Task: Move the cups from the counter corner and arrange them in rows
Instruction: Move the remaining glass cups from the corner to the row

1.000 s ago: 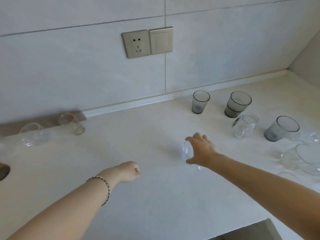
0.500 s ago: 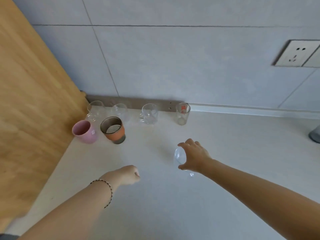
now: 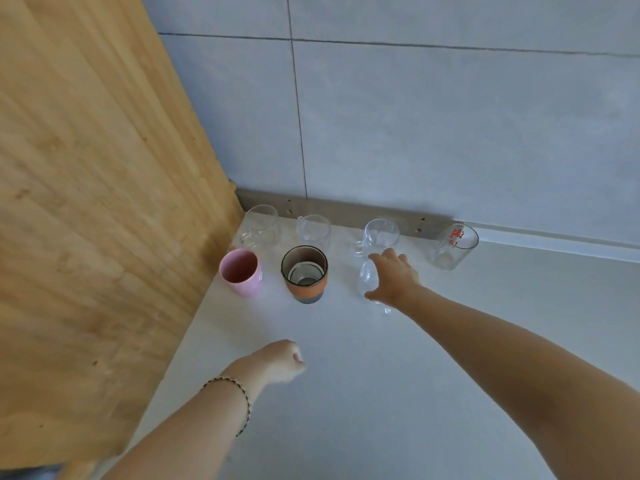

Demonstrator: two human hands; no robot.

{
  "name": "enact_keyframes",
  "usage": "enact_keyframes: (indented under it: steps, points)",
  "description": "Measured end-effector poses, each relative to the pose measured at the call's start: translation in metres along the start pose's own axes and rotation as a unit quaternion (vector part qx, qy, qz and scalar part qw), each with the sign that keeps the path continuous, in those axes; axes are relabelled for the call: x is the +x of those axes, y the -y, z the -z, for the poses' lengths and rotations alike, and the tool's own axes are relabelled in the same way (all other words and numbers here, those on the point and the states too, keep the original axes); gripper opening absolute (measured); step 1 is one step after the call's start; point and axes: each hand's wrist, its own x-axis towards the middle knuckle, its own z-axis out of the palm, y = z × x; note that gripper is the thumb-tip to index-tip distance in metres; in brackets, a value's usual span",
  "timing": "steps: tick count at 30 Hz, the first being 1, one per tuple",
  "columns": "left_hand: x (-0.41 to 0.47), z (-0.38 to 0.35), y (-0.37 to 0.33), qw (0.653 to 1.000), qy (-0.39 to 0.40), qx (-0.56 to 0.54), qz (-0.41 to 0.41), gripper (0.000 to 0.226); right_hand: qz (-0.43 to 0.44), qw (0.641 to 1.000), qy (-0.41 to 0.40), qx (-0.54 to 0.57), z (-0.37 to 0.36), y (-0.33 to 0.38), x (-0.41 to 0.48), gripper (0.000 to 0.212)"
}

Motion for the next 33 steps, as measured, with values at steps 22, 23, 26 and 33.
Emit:
enact_keyframes:
  steps: [22, 23, 26, 33]
  points:
    - [0.036, -0.063, -0.209, 0.966, 0.069, 0.195, -0.155, 0.035, -0.215, 0.953, 0.174, 0.124, -0.030, -0.238, -0.168, 0.045]
    - [0.036, -0.075, -0.229, 0.962, 0.073, 0.204, -0.168, 0.035, -0.227, 0.950, 0.172, 0.129, -0.028, -0.259, -0.185, 0.044]
    - [0.034, -0.116, -0.291, 0.950, 0.081, 0.226, -0.198, 0.034, -0.262, 0.940, 0.154, 0.154, -0.023, -0.321, -0.236, 0.042]
    - [0.005, -0.241, -0.439, 0.938, 0.119, 0.227, -0.235, 0.025, -0.304, 0.932, 0.088, 0.176, -0.025, -0.470, -0.354, 0.036]
